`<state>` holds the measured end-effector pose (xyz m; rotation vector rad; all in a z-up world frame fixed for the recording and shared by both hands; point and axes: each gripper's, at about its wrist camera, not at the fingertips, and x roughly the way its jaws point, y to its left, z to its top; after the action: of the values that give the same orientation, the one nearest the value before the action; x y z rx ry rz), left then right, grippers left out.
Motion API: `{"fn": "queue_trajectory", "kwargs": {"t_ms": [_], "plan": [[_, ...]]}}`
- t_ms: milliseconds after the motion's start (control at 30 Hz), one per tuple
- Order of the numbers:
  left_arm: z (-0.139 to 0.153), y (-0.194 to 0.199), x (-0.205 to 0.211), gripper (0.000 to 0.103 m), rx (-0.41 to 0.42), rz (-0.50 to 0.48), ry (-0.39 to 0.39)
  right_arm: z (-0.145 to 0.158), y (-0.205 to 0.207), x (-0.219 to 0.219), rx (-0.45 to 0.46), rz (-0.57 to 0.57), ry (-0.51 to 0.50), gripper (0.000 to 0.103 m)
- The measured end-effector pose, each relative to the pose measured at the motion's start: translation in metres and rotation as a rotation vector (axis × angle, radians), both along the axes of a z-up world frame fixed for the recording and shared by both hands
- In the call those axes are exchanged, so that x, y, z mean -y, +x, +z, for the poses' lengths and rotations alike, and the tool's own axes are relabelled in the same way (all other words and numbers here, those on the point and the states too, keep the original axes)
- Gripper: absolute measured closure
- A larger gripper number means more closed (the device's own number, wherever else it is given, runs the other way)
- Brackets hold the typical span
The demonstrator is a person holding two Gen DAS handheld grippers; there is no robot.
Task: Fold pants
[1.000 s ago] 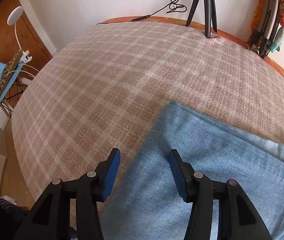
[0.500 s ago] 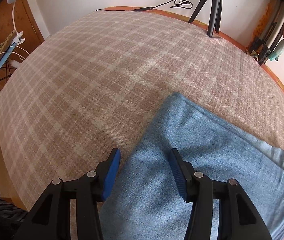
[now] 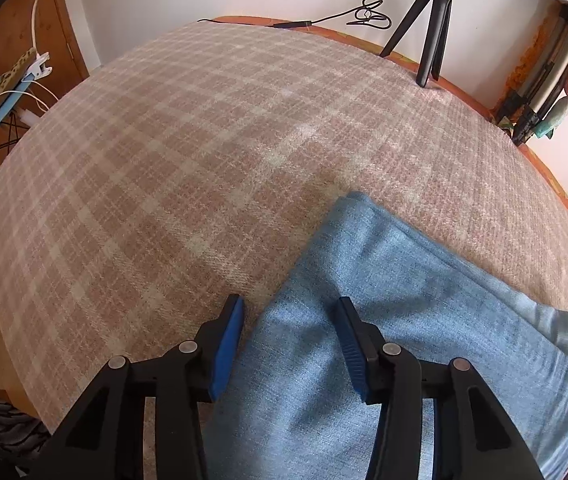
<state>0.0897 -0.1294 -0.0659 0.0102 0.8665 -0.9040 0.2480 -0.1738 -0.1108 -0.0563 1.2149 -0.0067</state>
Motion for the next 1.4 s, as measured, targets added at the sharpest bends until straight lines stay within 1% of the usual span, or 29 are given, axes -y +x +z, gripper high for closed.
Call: {"fn": "queue_trajectory", "kwargs": {"t_ms": [33,100,133,167,233,267,333,367,400,433,467,567,633,667,700,767,800,900,967,1000,1067,1100,1200,1233,1300,1333,1400], "plan": [[0.0,0.001,0.001,0.071,0.003,0.0,0.004,0.0,0.0,0.001,0.004,-0.003,-0.004,0.064],[-0.001,0.0,0.002,0.071,0.008,0.0,0.01,0.001,-0.001,0.004,0.011,-0.007,0.008,0.066],[-0.001,0.0,0.002,0.071,0.008,0.0,0.013,0.001,-0.002,0.006,0.016,-0.007,0.01,0.07],[-0.002,0.001,0.003,0.071,0.004,0.001,0.017,0.001,-0.002,0.007,0.022,-0.009,0.012,0.072],[-0.003,0.002,0.002,0.071,-0.015,0.007,0.017,0.002,-0.004,0.01,0.034,-0.02,0.017,0.08],[-0.004,0.004,0.002,0.071,-0.027,0.011,0.013,0.003,-0.004,0.013,0.039,-0.026,0.028,0.081],[-0.005,0.007,0.0,0.067,-0.046,0.021,0.012,0.004,-0.005,0.021,0.046,-0.055,0.083,0.087],[-0.006,0.009,0.0,0.065,-0.056,0.025,0.013,0.004,-0.005,0.027,0.046,-0.075,0.125,0.088],[-0.007,0.011,0.0,0.058,-0.067,0.031,0.014,0.004,-0.005,0.034,0.044,-0.098,0.171,0.09],[-0.008,0.013,0.0,0.048,-0.082,0.043,0.016,0.004,-0.005,0.04,0.04,-0.121,0.216,0.091],[-0.01,0.015,0.0,0.046,-0.103,0.052,0.01,0.004,-0.006,0.046,0.036,-0.145,0.262,0.092],[-0.016,0.023,0.001,0.046,-0.172,0.06,-0.017,0.005,-0.007,0.064,0.034,-0.211,0.389,0.096],[-0.018,0.026,0.001,0.046,-0.196,0.066,-0.033,0.006,-0.009,0.072,0.041,-0.233,0.436,0.098],[-0.018,0.027,0.0,0.046,-0.195,0.067,-0.042,0.008,-0.01,0.075,0.047,-0.242,0.453,0.099],[-0.018,0.027,0.0,0.048,-0.186,0.07,-0.047,0.01,-0.011,0.077,0.055,-0.248,0.469,0.099],[-0.017,0.027,0.001,0.059,-0.168,0.063,-0.053,0.013,-0.013,0.081,0.066,-0.255,0.489,0.099],[-0.017,0.027,0.005,0.078,-0.163,0.048,-0.051,0.015,-0.014,0.082,0.07,-0.254,0.487,0.099],[-0.009,0.021,0.012,0.085,-0.093,0.024,-0.043,0.018,-0.018,0.086,0.081,-0.262,0.498,0.1],[-0.004,0.017,0.016,0.086,-0.057,0.016,-0.049,0.021,-0.02,0.085,0.088,-0.244,0.48,0.097],[-0.003,0.016,0.017,0.086,-0.049,0.012,-0.05,0.024,-0.02,0.085,0.088,-0.233,0.478,0.092],[-0.001,0.013,0.02,0.086,-0.027,0.01,-0.039,0.026,-0.02,0.084,0.086,-0.22,0.469,0.072],[-0.001,0.013,0.021,0.086,-0.022,0.011,-0.036,0.027,-0.02,0.083,0.083,-0.217,0.457,0.067],[-0.003,0.012,0.023,0.087,-0.02,0.014,-0.032,0.027,-0.019,0.08,0.065,-0.201,0.425,0.065],[-0.002,0.011,0.024,0.087,-0.016,0.013,-0.03,0.028,-0.018,0.077,0.059,-0.192,0.419,0.061],[-0.001,0.011,0.025,0.087,-0.008,0.012,-0.029,0.03,-0.018,0.071,0.047,-0.162,0.412,0.058],[0.001,0.002,0.025,0.087,-0.003,0.012,-0.028,0.031,-0.018,0.066,0.041,-0.14,0.404,0.058],[0.002,-0.002,0.026,0.087,0.008,0.007,-0.026,0.031,-0.019,0.055,0.029,-0.101,0.36,0.058]]}}
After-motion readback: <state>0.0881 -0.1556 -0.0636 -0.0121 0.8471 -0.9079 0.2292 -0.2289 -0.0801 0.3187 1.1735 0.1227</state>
